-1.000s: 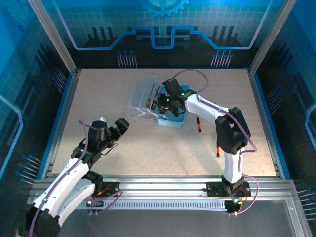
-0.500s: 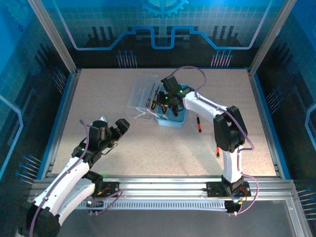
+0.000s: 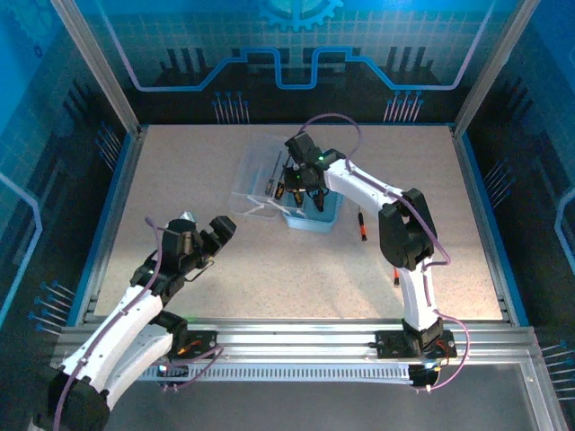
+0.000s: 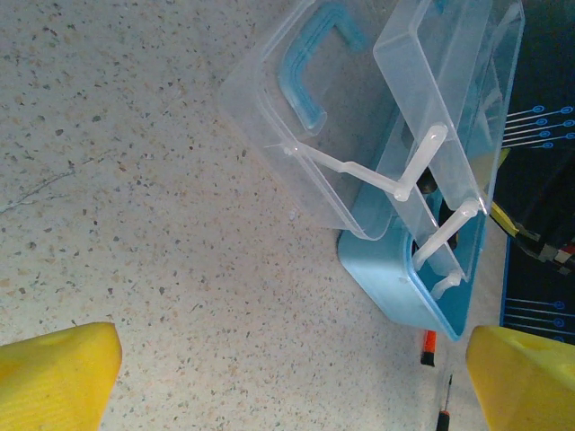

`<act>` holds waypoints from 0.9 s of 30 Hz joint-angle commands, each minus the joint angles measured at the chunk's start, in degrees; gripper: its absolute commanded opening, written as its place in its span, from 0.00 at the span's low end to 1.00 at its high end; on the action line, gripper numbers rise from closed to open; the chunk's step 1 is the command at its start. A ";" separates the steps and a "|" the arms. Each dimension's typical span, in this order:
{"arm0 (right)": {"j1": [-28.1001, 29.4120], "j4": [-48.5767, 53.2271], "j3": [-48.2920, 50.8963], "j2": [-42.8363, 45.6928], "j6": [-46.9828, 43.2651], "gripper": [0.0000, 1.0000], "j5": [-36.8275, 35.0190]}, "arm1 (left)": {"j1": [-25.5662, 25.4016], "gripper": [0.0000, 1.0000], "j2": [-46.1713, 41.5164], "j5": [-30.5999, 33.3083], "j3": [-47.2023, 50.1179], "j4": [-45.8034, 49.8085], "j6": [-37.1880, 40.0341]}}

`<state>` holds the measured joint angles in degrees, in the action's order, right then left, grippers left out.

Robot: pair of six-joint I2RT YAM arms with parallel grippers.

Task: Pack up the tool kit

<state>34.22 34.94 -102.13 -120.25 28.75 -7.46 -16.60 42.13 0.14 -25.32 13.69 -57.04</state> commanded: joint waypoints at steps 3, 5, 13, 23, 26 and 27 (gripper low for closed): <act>1.33 2.43 -0.88 -2.10 -2.28 0.29 1.34 | 0.52 0.99 0.56 -1.37 -0.61 -0.07 0.26; 1.54 3.86 -2.39 -3.38 -2.68 0.29 0.97 | 0.60 0.99 0.66 -1.71 -0.61 -0.07 0.17; 2.92 7.01 -5.20 -6.48 -3.90 0.28 -3.75 | 0.56 0.99 -0.44 -1.64 -0.62 1.06 0.52; 3.84 8.26 -5.86 -5.26 -1.99 0.16 -7.73 | 0.60 0.99 -1.26 -1.22 0.00 1.25 0.65; 3.92 6.89 -5.28 -3.33 -0.51 0.14 -8.14 | 0.56 0.99 -1.26 -1.48 0.06 0.99 0.44; 3.93 6.43 -5.07 -2.66 0.12 0.14 -8.35 | 0.55 0.99 -1.17 -1.38 0.13 0.81 0.35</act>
<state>37.23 39.57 -108.01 -125.27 26.68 -14.22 -16.60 41.50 -0.47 -25.32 13.91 -57.04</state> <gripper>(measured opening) 0.158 0.994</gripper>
